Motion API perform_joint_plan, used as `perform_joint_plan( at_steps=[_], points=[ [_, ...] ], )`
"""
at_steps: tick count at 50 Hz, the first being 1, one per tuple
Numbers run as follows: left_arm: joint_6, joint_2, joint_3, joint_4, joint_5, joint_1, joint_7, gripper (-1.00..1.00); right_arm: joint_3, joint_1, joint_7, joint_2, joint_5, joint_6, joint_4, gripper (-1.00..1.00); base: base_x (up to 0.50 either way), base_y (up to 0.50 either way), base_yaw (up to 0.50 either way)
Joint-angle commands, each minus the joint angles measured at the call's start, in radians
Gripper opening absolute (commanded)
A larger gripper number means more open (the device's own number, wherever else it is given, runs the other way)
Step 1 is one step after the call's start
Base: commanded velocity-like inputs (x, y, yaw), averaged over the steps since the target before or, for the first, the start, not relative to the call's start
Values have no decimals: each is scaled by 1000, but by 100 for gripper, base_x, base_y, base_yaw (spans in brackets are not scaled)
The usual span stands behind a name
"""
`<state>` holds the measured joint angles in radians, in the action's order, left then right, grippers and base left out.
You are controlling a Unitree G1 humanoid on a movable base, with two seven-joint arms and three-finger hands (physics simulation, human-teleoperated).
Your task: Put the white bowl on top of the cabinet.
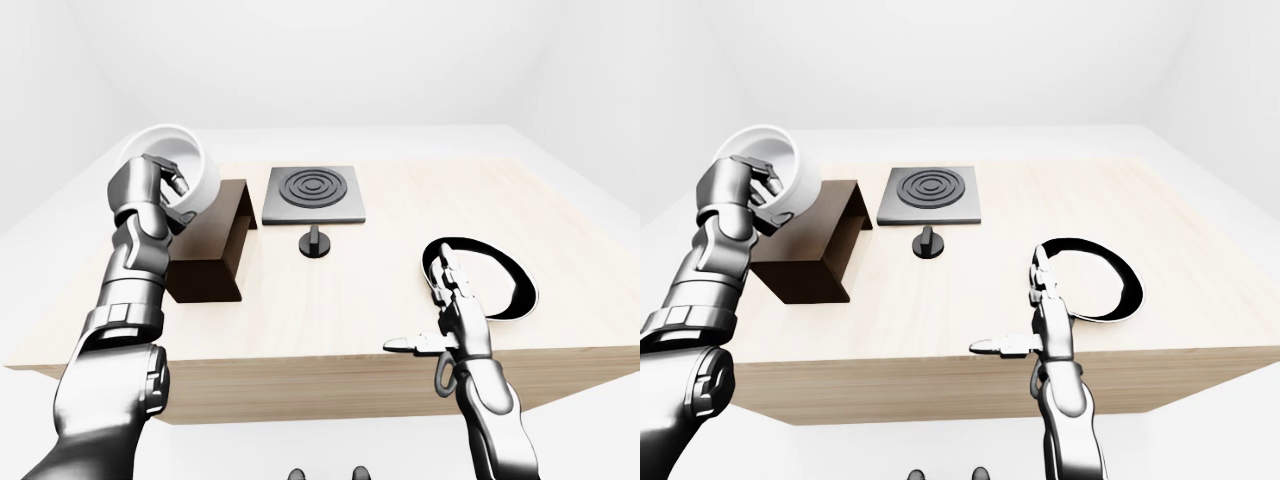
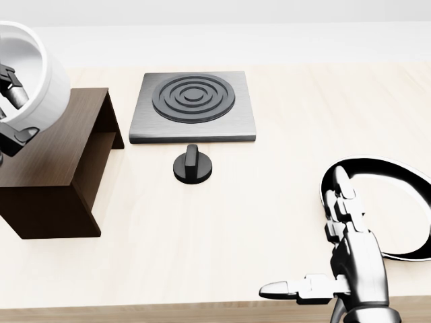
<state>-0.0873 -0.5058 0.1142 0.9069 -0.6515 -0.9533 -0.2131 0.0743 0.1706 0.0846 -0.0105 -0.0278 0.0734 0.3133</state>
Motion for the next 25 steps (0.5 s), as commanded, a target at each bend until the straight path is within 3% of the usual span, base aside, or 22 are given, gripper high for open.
perform_joint_plan(
  at_steps=[1, 25],
  points=[
    [0, -2, 3, 23, -65, -21, -66, -100, -5, 1, 0, 0, -4, -6, -5, 100, 0, 0, 0],
    [0, 11, -7, 112, -23, -40, -134, -100, -7, -1, 2, -1, -5, -5, -10, 100, 0, 0, 0]
  ],
)
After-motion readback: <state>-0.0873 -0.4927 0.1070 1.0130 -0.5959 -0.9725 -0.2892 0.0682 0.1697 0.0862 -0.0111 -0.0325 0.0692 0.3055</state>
